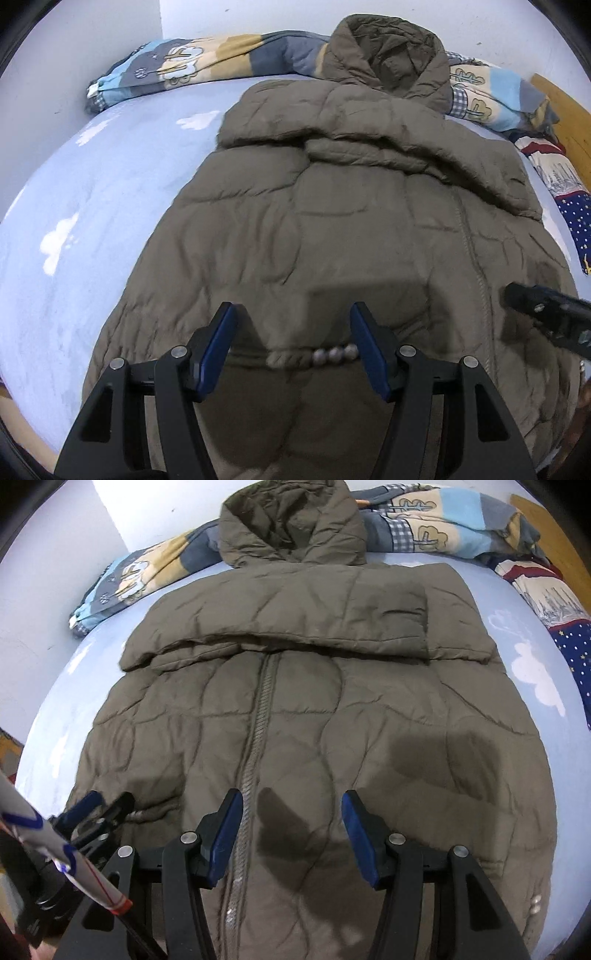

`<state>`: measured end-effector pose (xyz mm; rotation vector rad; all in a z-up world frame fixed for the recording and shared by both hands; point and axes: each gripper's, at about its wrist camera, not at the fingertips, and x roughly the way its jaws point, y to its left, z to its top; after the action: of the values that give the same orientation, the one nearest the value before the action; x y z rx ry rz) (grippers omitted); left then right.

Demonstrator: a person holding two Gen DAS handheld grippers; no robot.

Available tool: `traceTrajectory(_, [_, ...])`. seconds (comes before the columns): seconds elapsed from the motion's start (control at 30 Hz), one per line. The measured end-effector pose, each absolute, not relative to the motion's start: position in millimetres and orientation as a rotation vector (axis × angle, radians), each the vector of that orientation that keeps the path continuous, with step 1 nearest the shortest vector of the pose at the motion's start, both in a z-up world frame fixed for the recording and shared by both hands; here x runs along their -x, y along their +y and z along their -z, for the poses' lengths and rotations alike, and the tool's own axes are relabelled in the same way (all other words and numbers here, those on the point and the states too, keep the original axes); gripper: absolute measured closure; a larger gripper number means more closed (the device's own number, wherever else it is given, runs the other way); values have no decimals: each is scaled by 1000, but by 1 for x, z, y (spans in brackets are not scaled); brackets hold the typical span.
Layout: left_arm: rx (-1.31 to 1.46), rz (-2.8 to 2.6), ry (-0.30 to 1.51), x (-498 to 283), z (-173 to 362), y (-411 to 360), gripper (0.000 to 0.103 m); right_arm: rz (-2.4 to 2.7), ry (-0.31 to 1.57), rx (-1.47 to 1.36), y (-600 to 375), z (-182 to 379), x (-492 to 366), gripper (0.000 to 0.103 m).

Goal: Fold large clothes

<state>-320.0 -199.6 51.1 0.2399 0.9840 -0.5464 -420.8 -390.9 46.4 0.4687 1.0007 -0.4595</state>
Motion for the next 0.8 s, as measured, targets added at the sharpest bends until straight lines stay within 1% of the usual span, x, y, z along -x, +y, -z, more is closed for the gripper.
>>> traceTrajectory(0.13, [-268, 565, 956, 317, -55, -217, 40, 458, 1035, -490, -399, -29, 413, 42])
traceTrajectory(0.27, [-282, 573, 913, 305, -65, -233, 40, 452, 1040, -464, -400, -29, 410, 40])
traceTrajectory(0.4, [-306, 546, 862, 287, -73, -242, 40, 436, 987, -520, -412, -41, 412, 40])
traceTrajectory(0.57, [-336, 531, 811, 260, -84, -248, 40, 517, 859, -485, -449, -74, 409, 40])
traceTrajectory(0.63, [-335, 514, 799, 248, -86, -248, 40, 556, 835, -468, -465, -79, 400, 40])
traceTrajectory(0.8, [-335, 457, 821, 215, -80, -245, 40, 560, 892, -474, -487, -60, 376, 40])
